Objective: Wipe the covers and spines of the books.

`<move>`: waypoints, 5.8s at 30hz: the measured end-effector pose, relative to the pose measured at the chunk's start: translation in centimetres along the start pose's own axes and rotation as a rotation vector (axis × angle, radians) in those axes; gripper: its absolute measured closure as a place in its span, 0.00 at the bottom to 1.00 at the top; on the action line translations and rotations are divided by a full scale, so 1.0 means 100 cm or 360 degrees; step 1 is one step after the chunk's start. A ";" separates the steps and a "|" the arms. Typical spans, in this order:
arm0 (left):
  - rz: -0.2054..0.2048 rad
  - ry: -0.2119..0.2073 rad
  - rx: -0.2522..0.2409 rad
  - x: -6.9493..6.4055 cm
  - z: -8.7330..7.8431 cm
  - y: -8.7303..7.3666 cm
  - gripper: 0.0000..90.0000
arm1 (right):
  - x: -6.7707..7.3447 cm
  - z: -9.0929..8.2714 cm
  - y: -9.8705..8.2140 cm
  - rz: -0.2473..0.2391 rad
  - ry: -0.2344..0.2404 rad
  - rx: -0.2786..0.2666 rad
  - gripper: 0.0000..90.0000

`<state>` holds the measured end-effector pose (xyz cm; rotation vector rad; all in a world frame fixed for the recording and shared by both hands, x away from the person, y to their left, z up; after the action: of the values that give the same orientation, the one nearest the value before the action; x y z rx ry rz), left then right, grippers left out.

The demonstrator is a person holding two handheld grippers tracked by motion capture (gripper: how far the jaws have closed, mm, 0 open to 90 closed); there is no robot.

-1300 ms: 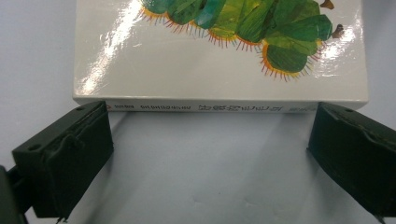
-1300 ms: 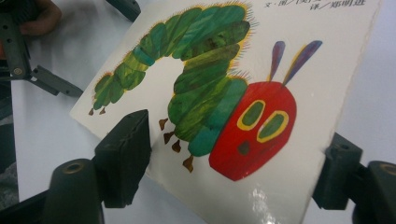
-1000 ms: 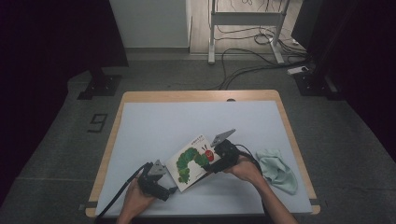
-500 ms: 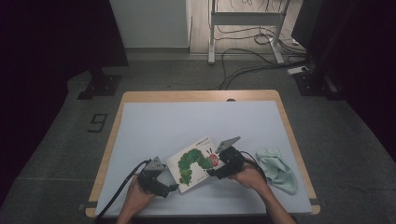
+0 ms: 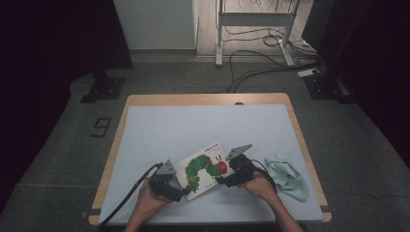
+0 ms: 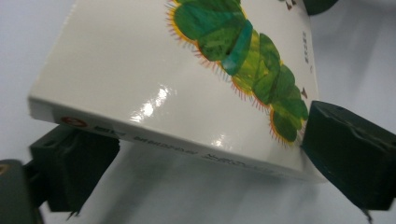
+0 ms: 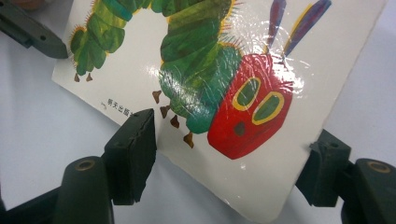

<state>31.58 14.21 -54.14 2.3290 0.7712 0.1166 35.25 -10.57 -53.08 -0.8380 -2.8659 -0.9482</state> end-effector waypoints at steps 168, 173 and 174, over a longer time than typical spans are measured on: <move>0.0088 0.0198 -0.0209 -0.006 -0.038 -0.008 0.74 | -0.054 -0.109 -0.124 0.0569 -0.0616 -0.0214 0.80; 0.0097 0.0203 -0.0204 -0.007 -0.038 -0.009 0.74 | -0.043 -0.103 -0.110 0.0501 -0.0542 -0.0231 0.80; 0.0099 0.0203 -0.0204 -0.007 -0.038 -0.009 0.74 | -0.041 -0.101 -0.108 0.0481 -0.0531 -0.0228 0.80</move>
<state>29.53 16.53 -51.65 2.2407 0.7313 0.3353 31.89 -25.39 -51.47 -1.5251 -2.8240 -1.0713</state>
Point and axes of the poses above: each handheld gripper's, and its own axes: z roughly forward along the jaws, y roughly out of its top, x roughly to its left, the point moved 4 cm from there along z, roughly forward along the jaws, and after that the axes turned 8 degrees about x, right-handed, at the moved point
